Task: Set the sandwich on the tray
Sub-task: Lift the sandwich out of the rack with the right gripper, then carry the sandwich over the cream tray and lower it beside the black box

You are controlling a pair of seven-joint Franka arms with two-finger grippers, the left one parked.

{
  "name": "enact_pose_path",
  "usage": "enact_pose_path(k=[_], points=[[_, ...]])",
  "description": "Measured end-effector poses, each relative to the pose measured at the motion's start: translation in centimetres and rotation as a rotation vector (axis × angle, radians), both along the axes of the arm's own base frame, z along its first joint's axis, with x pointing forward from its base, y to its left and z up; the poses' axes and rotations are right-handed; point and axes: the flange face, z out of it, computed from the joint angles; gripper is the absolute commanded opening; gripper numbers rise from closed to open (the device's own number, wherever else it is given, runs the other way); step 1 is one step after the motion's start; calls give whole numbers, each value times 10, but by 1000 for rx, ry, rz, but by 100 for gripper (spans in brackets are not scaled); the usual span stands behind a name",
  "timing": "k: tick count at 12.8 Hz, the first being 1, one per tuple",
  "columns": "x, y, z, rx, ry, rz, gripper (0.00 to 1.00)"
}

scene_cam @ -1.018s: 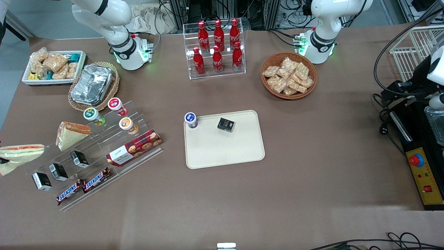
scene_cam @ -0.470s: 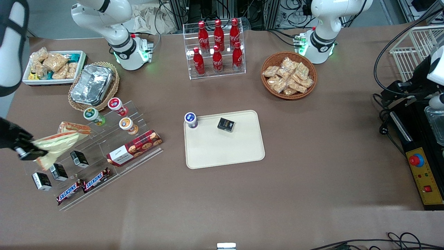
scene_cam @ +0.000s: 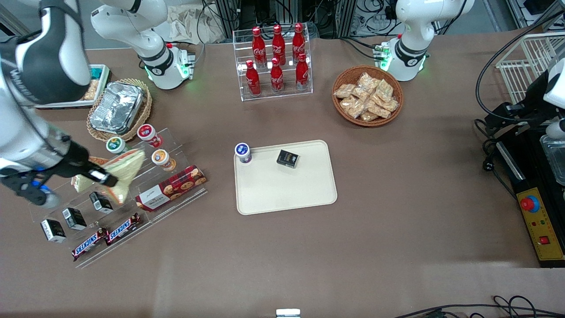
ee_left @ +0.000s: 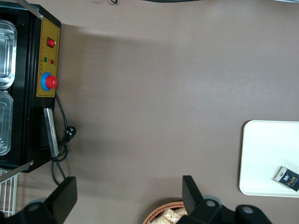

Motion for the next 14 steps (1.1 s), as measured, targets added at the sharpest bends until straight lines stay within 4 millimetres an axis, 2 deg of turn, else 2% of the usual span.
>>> enact_pose_path(k=[2,5,10,12,14], points=[[-9,44,-1,0,1,82,21],[-32,127,-7,-6,9,223,20],[-61,248,-41,-11,-66,437,20],[-70,282,-62,-24,-87,576,19],[-76,307,-84,-42,-98,731,19]])
